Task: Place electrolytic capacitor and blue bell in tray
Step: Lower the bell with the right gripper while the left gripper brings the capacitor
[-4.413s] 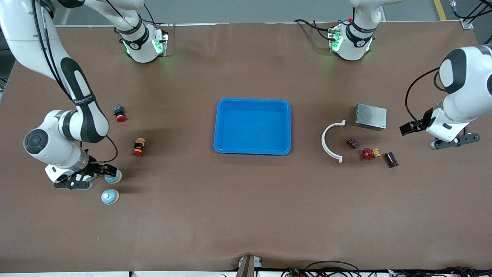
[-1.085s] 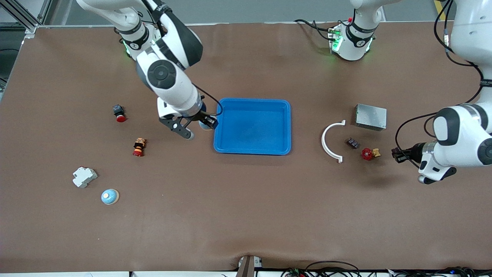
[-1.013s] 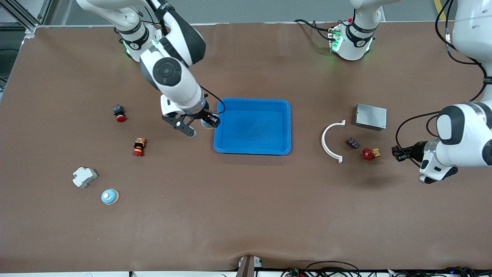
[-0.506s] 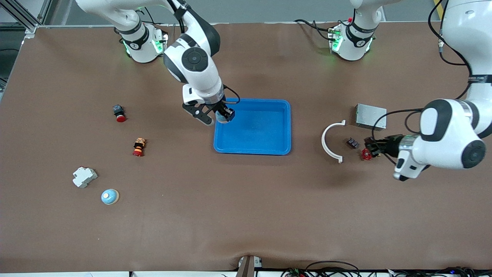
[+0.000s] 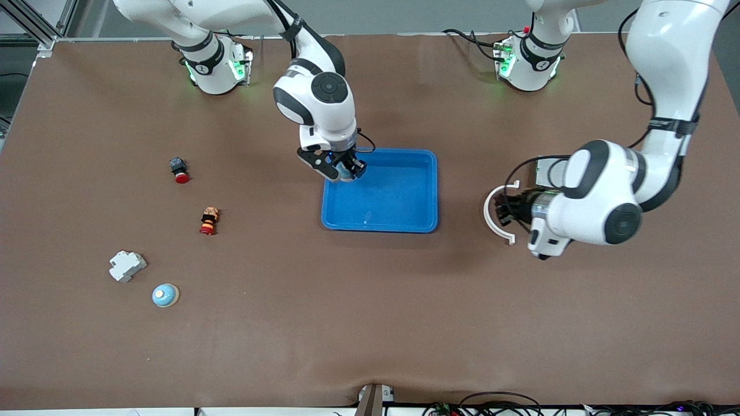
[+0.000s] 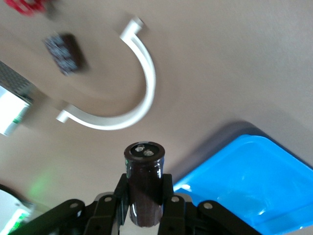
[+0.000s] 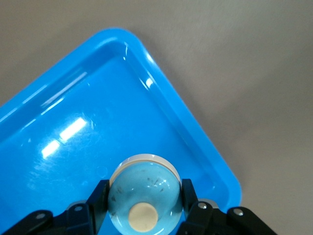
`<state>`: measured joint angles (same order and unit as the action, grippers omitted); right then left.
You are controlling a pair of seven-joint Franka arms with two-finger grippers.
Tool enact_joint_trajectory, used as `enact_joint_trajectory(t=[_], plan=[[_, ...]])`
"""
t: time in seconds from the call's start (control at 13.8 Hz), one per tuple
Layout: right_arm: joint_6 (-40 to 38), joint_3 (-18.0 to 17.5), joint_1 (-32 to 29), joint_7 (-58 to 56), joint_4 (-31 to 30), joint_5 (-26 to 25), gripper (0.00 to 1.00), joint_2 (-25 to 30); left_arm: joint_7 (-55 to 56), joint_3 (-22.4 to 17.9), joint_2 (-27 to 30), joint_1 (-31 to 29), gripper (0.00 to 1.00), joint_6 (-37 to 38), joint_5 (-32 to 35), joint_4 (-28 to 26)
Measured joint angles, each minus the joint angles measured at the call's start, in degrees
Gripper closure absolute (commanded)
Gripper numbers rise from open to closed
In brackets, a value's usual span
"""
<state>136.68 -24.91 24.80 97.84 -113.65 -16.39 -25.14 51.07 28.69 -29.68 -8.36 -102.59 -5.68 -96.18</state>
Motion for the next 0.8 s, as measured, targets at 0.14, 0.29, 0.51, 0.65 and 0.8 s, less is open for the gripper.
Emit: enact_joint_trajectory(t=[0.14, 0.29, 0.51, 0.65, 0.8], plan=[[1.5, 0.1, 0.9, 2.5, 0.0, -1.9, 1.0, -1.8, 5.8, 0.0, -1.5, 4.4, 1.0, -3.8, 0.0, -0.3], [2.0, 0.1, 1.7, 5.4, 0.0, -4.3, 1.0, -3.1, 9.8, 0.0, -3.6, 7.7, 1.0, -6.6, 0.0, -0.4], [2.5, 0.1, 2.8, 9.8, 0.0, -8.0, 1.0, -4.9, 14.5, -0.6, -6.4, 11.8, 1.0, -10.4, 0.1, -0.4], [3.3, 0.1, 3.3, 12.1, 0.1, -9.9, 1.0, -6.2, 17.4, -0.7, -7.3, 13.9, 1.0, -11.7, 0.1, -0.3], [3.7, 0.1, 3.4, 13.8, 0.6, -11.2, 1.0, -7.4, 22.4, -0.8, -8.0, 16.4, 1.0, -12.8, 0.1, -0.3]])
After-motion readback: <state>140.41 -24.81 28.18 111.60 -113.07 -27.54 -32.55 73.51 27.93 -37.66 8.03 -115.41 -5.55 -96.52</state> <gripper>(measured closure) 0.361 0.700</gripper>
